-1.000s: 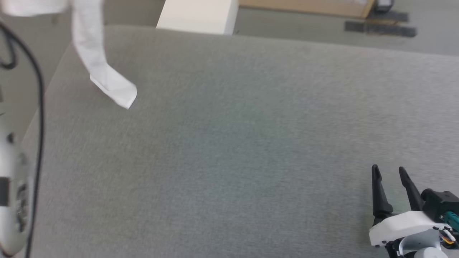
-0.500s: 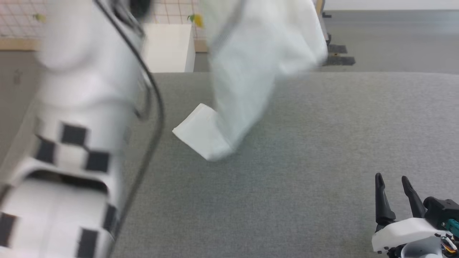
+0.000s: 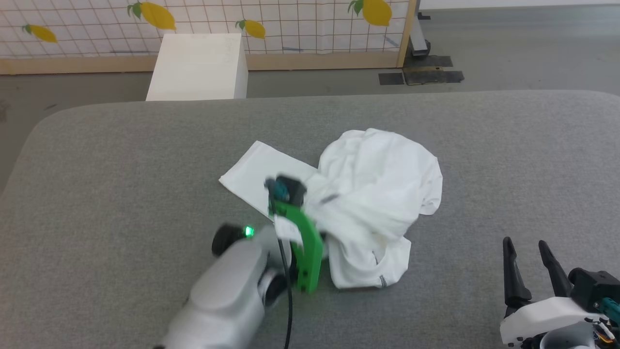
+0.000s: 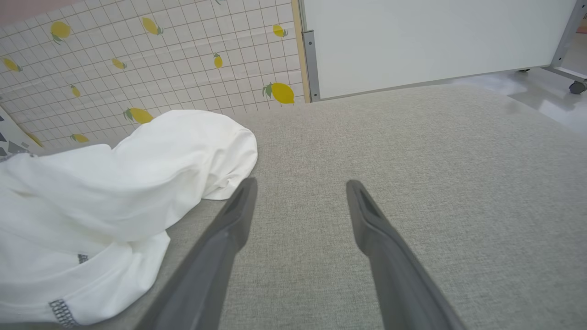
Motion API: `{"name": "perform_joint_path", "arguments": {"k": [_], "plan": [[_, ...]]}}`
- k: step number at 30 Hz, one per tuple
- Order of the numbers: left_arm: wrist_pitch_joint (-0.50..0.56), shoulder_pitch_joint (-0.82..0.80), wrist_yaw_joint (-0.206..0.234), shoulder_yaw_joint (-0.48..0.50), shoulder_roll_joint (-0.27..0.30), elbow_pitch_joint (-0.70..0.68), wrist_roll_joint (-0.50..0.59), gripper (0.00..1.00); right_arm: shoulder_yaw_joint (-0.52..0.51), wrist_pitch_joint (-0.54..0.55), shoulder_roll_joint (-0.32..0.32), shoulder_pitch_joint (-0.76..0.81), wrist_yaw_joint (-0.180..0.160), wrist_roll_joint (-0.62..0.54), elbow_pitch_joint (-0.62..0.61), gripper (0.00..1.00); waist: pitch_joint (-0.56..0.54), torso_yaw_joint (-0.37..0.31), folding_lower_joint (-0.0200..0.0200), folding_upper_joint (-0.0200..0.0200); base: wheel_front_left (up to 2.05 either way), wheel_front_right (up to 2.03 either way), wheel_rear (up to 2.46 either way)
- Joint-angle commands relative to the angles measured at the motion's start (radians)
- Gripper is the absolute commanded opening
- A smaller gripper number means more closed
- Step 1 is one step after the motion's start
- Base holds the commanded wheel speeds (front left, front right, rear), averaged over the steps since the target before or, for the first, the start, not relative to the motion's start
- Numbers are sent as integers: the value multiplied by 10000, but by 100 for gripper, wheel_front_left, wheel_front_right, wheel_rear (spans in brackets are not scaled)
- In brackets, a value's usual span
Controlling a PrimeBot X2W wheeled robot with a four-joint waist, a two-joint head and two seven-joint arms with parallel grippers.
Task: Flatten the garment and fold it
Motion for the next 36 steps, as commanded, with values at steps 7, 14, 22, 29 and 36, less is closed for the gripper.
{"name": "perform_joint_path", "arguments": {"k": [7, 14, 22, 29, 36], "plan": [[659, 1266, 329, -641, -12, 348, -764, 0, 11, 10, 3, -4, -15, -37, 58, 100, -71, -76, 0, 98, 0, 0, 0], [1523, 549, 856, 273, 134, -754, -2084, 100, 52, -39, 3, 233, -15, 78, 230, 100, -549, 171, 0, 98, 0, 0, 0], [1454, 568, 1573, 2172, 1408, -3239, -3204, 100, 85, -75, 3, 378, -15, 205, 233, 100, -1047, 385, 0, 98, 0, 0, 0], [-2721, 1719, 2206, 3769, 2715, -5403, -1671, 100, 332, 221, 3, 332, -15, 256, 52, 100, -1140, 465, 0, 98, 0, 0, 0], [-5837, 3824, 2671, 4170, 3308, -6212, 220, 100, 488, 1403, 3, 185, -15, 158, -163, 100, -921, 594, 0, 98, 0, 0, 0]]}}
